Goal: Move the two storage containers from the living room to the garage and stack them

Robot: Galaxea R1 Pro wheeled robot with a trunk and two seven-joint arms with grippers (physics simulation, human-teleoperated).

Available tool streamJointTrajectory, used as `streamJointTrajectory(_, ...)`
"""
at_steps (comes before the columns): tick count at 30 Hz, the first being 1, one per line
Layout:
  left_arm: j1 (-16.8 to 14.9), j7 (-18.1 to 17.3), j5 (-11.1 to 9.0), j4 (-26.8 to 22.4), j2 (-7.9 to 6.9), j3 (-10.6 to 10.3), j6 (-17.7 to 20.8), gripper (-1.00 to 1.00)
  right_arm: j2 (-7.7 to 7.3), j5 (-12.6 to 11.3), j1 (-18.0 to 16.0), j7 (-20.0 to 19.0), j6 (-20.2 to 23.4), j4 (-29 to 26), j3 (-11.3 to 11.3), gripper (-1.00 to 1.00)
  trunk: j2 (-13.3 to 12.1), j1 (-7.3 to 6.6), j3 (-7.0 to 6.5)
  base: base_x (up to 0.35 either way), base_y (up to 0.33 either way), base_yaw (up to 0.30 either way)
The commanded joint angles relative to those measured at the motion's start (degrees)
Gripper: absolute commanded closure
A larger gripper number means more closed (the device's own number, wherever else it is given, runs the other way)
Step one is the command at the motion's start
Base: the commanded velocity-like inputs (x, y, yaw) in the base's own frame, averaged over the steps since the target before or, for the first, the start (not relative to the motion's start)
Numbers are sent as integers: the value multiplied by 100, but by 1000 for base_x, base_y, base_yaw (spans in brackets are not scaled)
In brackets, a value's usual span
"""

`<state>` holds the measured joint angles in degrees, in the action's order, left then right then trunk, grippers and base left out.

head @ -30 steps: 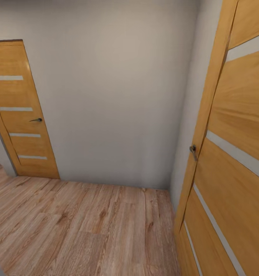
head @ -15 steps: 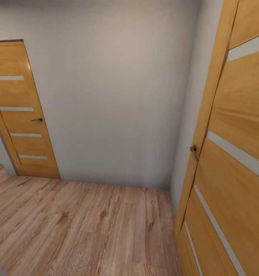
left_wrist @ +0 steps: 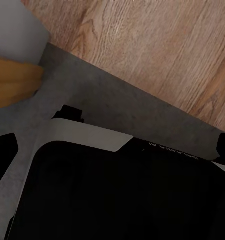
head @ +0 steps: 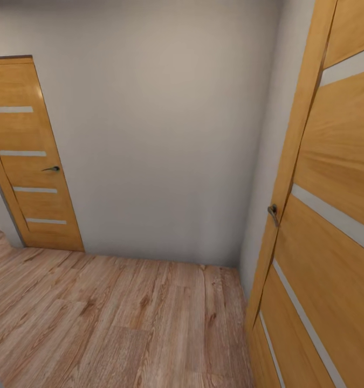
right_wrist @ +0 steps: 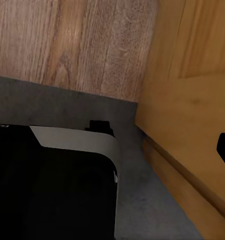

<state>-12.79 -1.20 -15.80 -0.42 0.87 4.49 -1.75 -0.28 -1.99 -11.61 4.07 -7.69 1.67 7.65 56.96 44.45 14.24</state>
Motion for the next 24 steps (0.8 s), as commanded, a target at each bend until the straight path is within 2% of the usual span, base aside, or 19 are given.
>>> streamJointTrajectory(1, -6, -14, -10, 7, 1, 43, -18, -100, 1, -20, -8, 15, -31, 18, 45, -100, 5, 0, 7, 1, 0, 0)
streamJointTrajectory(10, -4, -19, -10, 7, 3, 43, -16, -100, -10, -20, -8, 15, -35, 18, 43, -100, 5, 0, 7, 36, 0, 0)
streamJointTrajectory(24, -4, -21, -2, 7, 2, 42, -9, -100, -16, -20, -8, 13, -27, 18, 46, -100, 5, 0, 7, 299, 0, 0)
